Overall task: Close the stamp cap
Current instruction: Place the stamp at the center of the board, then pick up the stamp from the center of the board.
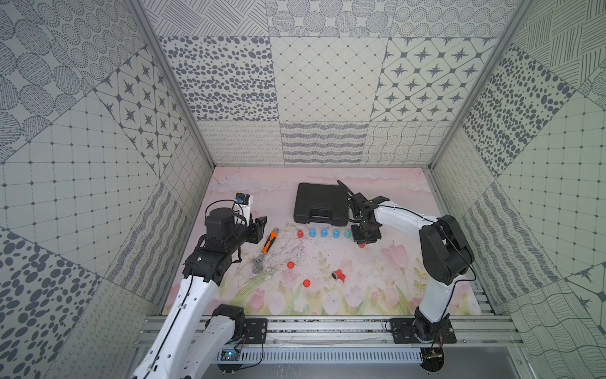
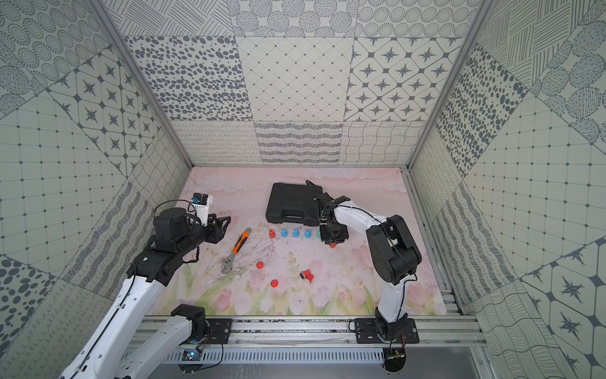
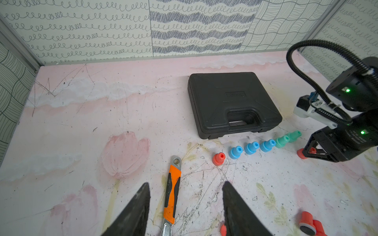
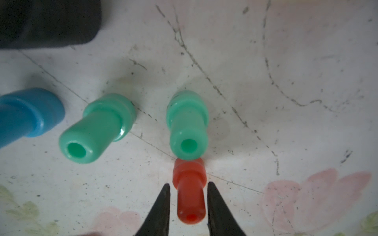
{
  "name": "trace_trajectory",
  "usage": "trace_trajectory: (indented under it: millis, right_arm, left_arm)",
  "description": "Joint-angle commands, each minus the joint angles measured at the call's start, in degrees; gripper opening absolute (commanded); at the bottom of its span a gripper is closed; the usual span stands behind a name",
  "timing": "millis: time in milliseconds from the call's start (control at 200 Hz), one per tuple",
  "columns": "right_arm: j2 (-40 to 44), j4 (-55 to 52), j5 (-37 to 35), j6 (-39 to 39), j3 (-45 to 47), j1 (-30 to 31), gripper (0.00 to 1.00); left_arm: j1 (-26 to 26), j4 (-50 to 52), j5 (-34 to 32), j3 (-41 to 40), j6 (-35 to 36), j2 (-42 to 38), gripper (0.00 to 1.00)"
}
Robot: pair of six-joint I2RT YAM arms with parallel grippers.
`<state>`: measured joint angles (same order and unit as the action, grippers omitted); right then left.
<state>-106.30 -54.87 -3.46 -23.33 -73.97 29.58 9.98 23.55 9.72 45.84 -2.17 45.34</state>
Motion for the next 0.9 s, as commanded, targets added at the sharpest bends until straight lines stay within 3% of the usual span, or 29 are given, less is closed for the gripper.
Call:
trace_trajectory:
  millis: [0,425,896]
  right_arm:
    - [2.4,-1.2,-0.6,0.2,-0.4,-0.1,0.35]
    - [9.0,-8.3,-3.7,0.1,-5.8,2.4,0.36]
    - [7.1,-11.3,-1.4,-3.3,-10.6,14.9,0.36]
  left_arm:
    - [-0.3,-0.2,-0.1,0.0,0.8,0.1,0.57]
    - [-0.2,-0.3,-0.3,-0.1,0.8,0.3,0.57]
    - [-0.3,-0.1,-0.4,-0.1,0.8,0.4,0.57]
